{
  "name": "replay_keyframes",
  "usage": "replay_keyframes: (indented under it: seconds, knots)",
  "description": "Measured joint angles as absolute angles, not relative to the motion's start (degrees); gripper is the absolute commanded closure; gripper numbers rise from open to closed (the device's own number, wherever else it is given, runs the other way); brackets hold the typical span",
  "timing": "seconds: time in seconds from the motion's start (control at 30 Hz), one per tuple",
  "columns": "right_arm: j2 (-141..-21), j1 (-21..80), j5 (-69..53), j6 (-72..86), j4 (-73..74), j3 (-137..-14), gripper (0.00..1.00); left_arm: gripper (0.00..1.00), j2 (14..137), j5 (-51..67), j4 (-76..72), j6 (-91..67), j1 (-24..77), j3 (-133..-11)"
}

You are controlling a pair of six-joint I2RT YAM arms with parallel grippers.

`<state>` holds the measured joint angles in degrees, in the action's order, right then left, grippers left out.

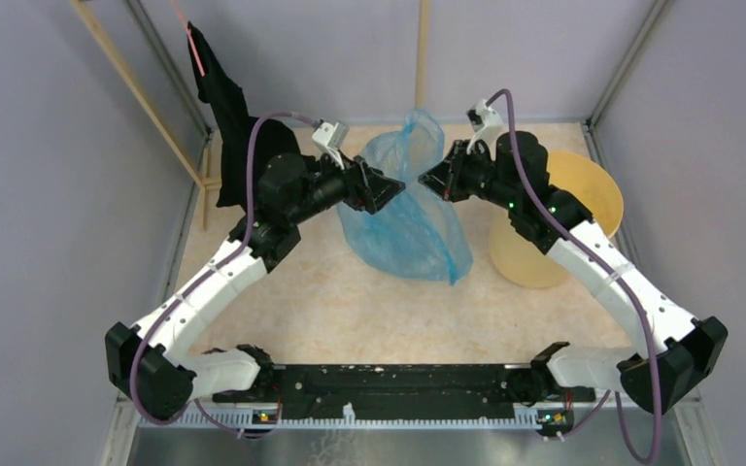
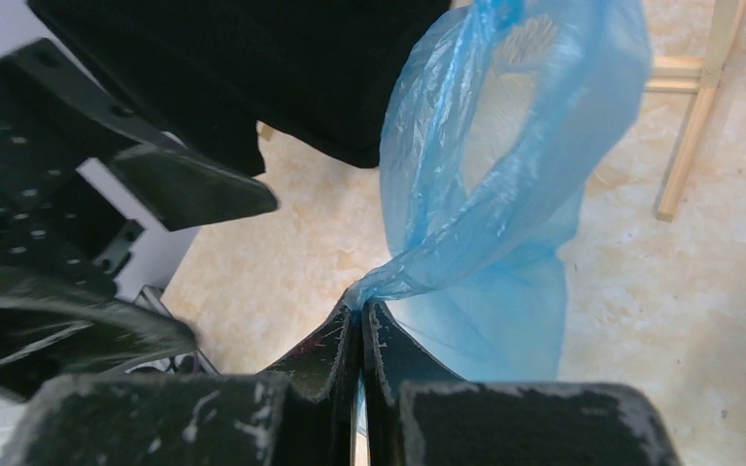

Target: Put the trash bags into the trash bin

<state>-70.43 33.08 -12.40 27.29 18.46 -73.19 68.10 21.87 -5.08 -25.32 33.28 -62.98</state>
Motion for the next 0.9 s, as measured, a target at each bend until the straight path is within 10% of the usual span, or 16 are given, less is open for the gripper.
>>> replay_keyframes:
  seconds: [0.57,0.8,0.9]
  knots:
    - [-68.6,34.9,-11.6,28.8,17.2,-73.2,1.0,0.1,76.9,0.7,9.3,-23.4,41.1,-69.0]
    - [-68.6,37.0,-11.3,29.2,17.1,-73.2,1.0,0.3,77.7,-7.8,9.5,-22.3,43.0,-69.0]
    - [-68.6,38.2,-10.9,29.2,17.1,-73.2,1.0,0.56,79.3,-9.5,9.6,-22.1,43.0,-69.1]
